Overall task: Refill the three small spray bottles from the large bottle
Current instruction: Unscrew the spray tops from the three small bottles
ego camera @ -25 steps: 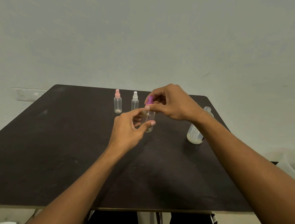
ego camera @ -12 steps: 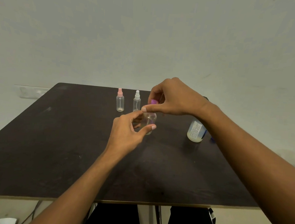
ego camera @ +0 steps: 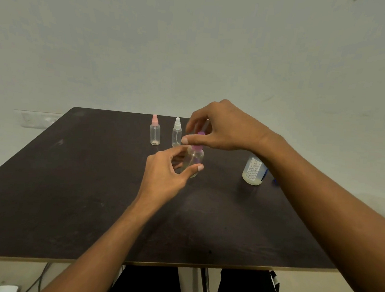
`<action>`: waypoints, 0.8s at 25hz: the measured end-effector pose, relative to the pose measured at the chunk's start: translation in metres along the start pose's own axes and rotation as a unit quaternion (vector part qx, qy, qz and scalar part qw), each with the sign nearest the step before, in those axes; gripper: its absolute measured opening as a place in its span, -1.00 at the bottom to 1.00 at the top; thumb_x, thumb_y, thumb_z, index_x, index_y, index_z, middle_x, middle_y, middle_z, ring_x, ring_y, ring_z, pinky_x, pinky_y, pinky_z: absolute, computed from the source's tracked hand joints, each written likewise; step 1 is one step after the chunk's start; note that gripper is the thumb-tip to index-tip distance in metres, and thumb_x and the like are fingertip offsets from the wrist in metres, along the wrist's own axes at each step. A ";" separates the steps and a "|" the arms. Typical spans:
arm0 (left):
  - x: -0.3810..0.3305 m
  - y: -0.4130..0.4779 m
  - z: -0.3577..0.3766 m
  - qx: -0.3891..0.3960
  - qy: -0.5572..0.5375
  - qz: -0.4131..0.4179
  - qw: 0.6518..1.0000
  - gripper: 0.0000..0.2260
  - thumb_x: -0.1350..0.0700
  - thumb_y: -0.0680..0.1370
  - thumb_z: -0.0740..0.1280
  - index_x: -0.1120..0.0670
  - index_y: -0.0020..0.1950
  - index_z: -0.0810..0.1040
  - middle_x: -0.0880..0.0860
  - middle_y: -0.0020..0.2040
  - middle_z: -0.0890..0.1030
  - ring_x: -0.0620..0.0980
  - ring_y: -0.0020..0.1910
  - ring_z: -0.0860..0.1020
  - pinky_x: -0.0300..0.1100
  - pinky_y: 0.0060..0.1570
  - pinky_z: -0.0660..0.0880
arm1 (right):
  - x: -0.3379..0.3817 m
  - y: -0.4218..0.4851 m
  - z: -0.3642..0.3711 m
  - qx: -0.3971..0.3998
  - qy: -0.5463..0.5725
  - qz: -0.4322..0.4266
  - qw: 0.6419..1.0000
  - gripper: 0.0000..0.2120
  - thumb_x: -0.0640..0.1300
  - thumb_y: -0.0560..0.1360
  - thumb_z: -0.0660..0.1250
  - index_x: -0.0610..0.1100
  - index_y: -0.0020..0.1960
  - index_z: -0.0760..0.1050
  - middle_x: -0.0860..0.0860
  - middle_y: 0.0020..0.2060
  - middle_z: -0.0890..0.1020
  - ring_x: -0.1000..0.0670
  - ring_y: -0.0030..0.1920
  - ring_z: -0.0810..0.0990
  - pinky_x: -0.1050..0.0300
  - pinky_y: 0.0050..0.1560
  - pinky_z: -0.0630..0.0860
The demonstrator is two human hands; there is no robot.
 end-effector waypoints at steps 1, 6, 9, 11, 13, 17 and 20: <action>0.000 0.000 0.000 0.000 -0.001 0.001 1.000 -0.52 -0.09 0.45 0.62 -0.05 0.34 0.67 -0.20 0.06 0.70 -0.35 0.02 0.64 -0.53 0.09 0.51 | -0.004 0.001 -0.001 -0.011 -0.010 0.019 1.000 -0.69 0.20 0.53 0.50 -0.04 -0.01 0.72 0.06 -0.21 0.75 0.14 -0.23 0.72 0.22 -0.11 0.66; 0.004 0.000 0.003 0.004 -0.002 -0.006 1.000 -0.49 -0.09 0.44 0.63 -0.04 0.36 0.66 -0.18 0.07 0.70 -0.32 0.03 0.64 -0.53 0.04 0.51 | -0.003 0.000 0.009 0.066 0.004 0.007 0.998 -0.94 -0.04 0.50 0.58 0.01 -0.08 0.72 0.17 -0.24 0.71 0.27 -0.22 0.68 0.36 -0.16 0.57; 0.006 0.001 0.004 0.007 -0.016 -0.015 1.000 -0.51 -0.09 0.44 0.62 -0.05 0.34 0.67 -0.19 0.07 0.71 -0.31 0.03 0.65 -0.55 0.08 0.52 | 0.003 -0.001 0.014 0.095 0.012 -0.022 0.995 -0.86 -0.15 0.49 0.58 0.03 0.00 0.72 0.18 -0.09 0.71 0.20 -0.03 0.67 0.32 -0.02 0.58; 0.006 0.001 0.004 0.008 -0.019 -0.012 1.000 -0.53 -0.08 0.44 0.62 -0.06 0.32 0.67 -0.23 0.03 0.69 -0.30 0.04 0.66 -0.51 0.12 0.53 | 0.003 -0.001 0.009 0.062 0.027 -0.017 0.998 -0.84 -0.03 0.51 0.56 0.01 0.08 0.71 0.13 -0.01 0.73 0.15 0.02 0.68 0.27 0.04 0.60; 0.007 0.000 0.004 0.009 -0.019 -0.012 1.000 -0.53 -0.07 0.45 0.63 -0.05 0.33 0.67 -0.23 0.03 0.69 -0.33 0.04 0.66 -0.53 0.11 0.52 | -0.001 0.001 0.005 0.020 0.002 0.015 1.000 -0.73 0.15 0.53 0.51 -0.02 0.06 0.71 0.08 -0.09 0.75 0.15 -0.11 0.70 0.23 -0.03 0.63; 0.008 0.000 0.007 0.013 -0.021 -0.014 1.000 -0.52 -0.06 0.45 0.63 -0.04 0.35 0.66 -0.19 0.08 0.71 -0.31 0.06 0.66 -0.49 0.13 0.55 | -0.012 0.002 0.015 0.038 -0.037 0.062 0.997 -0.68 0.18 0.56 0.48 -0.06 -0.17 0.66 0.07 -0.40 0.69 0.18 -0.44 0.68 0.39 -0.32 0.47; 0.011 0.000 0.008 0.016 -0.021 -0.021 0.999 -0.52 -0.05 0.45 0.63 -0.04 0.34 0.66 -0.20 0.05 0.71 -0.28 0.07 0.67 -0.40 0.13 0.59 | -0.004 -0.001 0.018 0.088 -0.023 0.023 0.996 -0.92 -0.03 0.53 0.55 0.00 -0.01 0.70 0.15 -0.19 0.71 0.17 -0.20 0.70 0.37 -0.19 0.48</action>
Point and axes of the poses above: each hand's wrist, its own y-axis towards the middle knuckle, its own z-axis out of the palm, x = y × z, the point moved 9 cm from there along y, towards the middle knuckle
